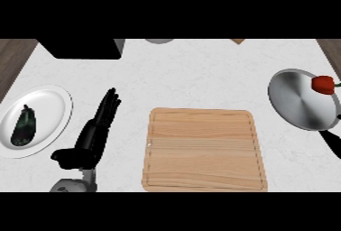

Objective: Pick the bell pepper from the cutting board and place it in the pan

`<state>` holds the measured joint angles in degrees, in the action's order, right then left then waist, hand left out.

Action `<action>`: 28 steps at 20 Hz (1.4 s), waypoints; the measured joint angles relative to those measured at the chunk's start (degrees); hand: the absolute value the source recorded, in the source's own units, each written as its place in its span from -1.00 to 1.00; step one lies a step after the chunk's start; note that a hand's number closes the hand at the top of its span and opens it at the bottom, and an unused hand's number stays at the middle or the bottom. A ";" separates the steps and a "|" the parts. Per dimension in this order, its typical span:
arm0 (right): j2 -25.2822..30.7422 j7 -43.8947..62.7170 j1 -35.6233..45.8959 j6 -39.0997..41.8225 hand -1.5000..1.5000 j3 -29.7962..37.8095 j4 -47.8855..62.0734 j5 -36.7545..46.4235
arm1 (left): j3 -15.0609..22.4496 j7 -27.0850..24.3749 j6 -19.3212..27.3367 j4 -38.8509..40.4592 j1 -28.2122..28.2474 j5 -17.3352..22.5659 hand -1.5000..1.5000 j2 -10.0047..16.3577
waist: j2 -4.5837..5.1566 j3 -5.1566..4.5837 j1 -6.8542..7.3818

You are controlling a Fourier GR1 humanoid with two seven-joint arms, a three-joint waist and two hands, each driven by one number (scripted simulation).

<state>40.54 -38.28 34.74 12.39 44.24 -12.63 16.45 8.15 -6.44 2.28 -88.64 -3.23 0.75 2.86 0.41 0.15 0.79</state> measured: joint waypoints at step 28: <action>-0.38 -5.82 -16.23 4.38 -1.00 -10.61 -12.19 -7.74 | -1.79 1.86 -1.71 -2.01 0.98 -0.94 0.00 -0.74 | -0.39 -0.14 -0.67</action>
<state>40.16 -44.10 18.51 16.77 33.64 -24.82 8.70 6.36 -4.58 0.57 -90.64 -2.25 -0.19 2.13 0.01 0.01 0.12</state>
